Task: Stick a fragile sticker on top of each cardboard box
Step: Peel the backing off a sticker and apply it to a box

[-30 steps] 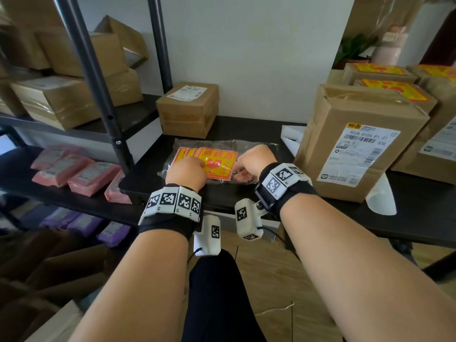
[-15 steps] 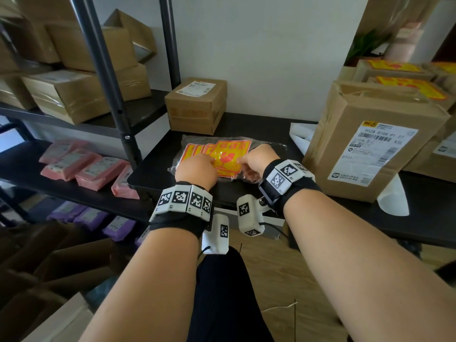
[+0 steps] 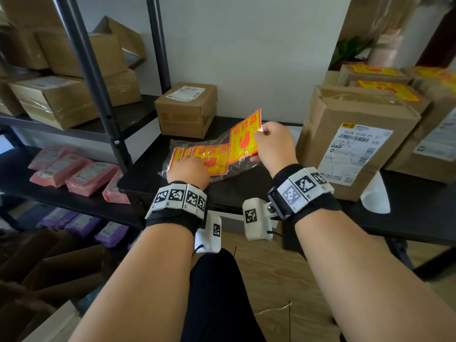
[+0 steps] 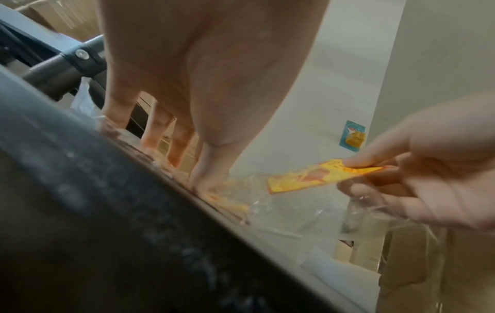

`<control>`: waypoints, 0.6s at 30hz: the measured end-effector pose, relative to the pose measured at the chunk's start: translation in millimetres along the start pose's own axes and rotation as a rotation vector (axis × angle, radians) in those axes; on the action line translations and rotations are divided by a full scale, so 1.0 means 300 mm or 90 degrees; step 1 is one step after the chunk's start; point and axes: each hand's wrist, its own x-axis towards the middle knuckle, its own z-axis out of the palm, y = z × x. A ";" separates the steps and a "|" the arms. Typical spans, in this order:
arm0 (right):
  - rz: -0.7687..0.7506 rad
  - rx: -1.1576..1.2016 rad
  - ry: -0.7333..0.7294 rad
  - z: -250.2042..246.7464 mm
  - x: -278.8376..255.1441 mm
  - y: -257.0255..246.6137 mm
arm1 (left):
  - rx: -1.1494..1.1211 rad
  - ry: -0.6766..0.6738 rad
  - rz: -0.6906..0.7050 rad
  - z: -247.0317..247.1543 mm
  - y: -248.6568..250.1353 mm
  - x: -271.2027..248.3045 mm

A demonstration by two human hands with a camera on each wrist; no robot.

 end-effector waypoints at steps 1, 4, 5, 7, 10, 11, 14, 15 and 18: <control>-0.018 0.002 0.013 -0.017 -0.009 -0.004 | -0.005 -0.001 -0.004 -0.009 0.006 -0.006; -0.093 -0.001 0.078 -0.066 -0.037 -0.009 | -0.069 0.046 -0.019 -0.026 0.020 -0.014; -0.115 0.001 0.099 -0.083 -0.047 -0.008 | -0.110 0.078 -0.016 -0.031 0.024 -0.017; -0.156 0.005 0.133 -0.116 -0.073 -0.009 | -0.190 0.153 0.015 -0.050 0.031 -0.034; -0.219 0.018 0.149 -0.164 -0.112 -0.006 | -0.341 0.216 0.074 -0.103 0.062 -0.093; -0.233 0.021 0.141 -0.182 -0.125 -0.003 | -0.399 0.223 0.087 -0.126 0.077 -0.119; -0.240 0.027 0.115 -0.245 -0.163 0.013 | -0.549 0.227 0.118 -0.175 0.126 -0.205; -0.240 0.033 0.107 -0.269 -0.176 0.020 | -0.588 0.217 0.129 -0.177 0.139 -0.226; -0.235 0.034 0.074 -0.339 -0.215 0.043 | -0.671 0.157 0.148 -0.173 0.178 -0.287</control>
